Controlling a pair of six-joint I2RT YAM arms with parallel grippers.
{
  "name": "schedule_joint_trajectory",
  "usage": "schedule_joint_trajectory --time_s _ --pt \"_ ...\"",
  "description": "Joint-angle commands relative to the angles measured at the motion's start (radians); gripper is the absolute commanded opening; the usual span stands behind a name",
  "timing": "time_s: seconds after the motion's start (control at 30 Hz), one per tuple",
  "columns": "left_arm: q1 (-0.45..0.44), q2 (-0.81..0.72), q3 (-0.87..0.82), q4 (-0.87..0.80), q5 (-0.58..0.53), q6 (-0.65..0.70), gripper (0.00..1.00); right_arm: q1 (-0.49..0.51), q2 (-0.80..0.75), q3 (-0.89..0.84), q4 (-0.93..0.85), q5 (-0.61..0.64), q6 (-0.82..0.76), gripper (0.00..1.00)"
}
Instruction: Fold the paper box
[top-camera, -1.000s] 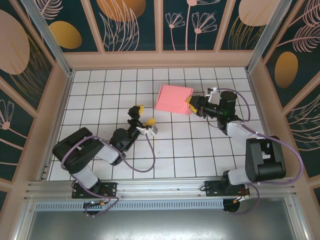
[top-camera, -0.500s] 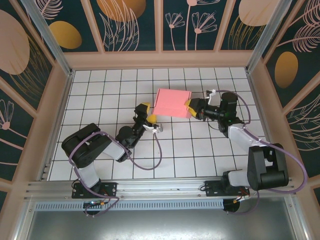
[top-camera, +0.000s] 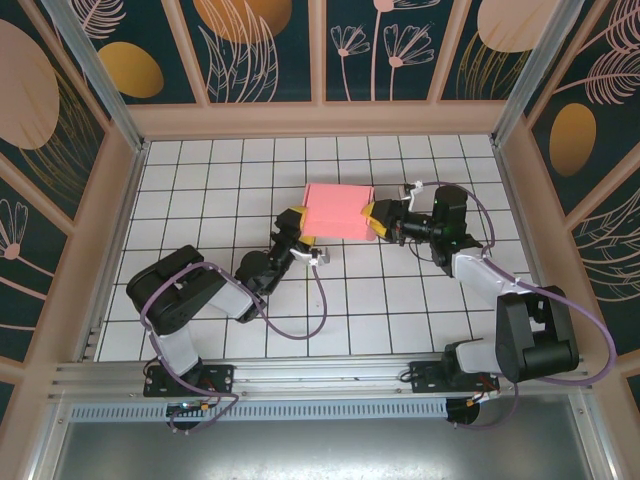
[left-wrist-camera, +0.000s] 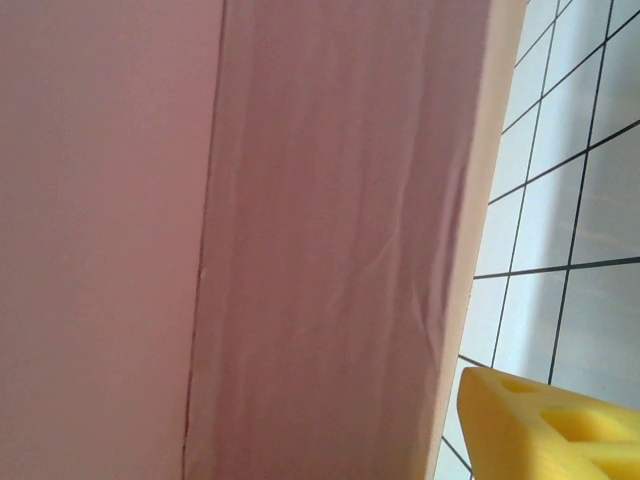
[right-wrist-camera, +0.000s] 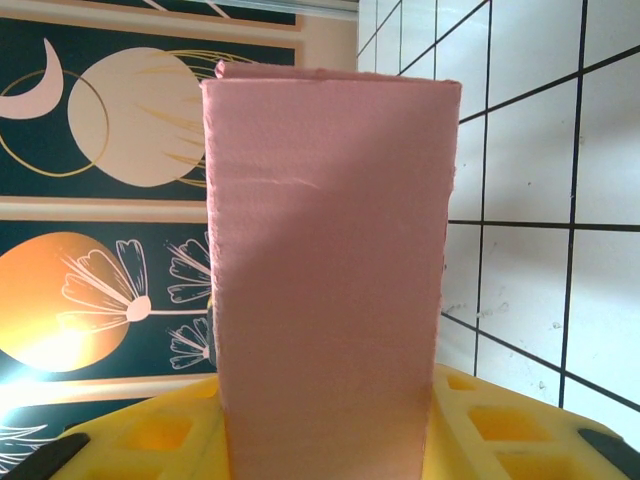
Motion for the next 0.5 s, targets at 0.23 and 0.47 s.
schedule_joint_trajectory --time_s 0.23,0.47 --pt "-0.007 0.019 0.020 0.175 -0.004 -0.002 0.54 0.016 -0.002 -0.024 0.040 -0.010 0.009 0.42" --pt "-0.006 0.020 0.017 0.187 0.001 -0.009 0.43 0.018 0.001 -0.027 0.042 -0.007 0.009 0.42"
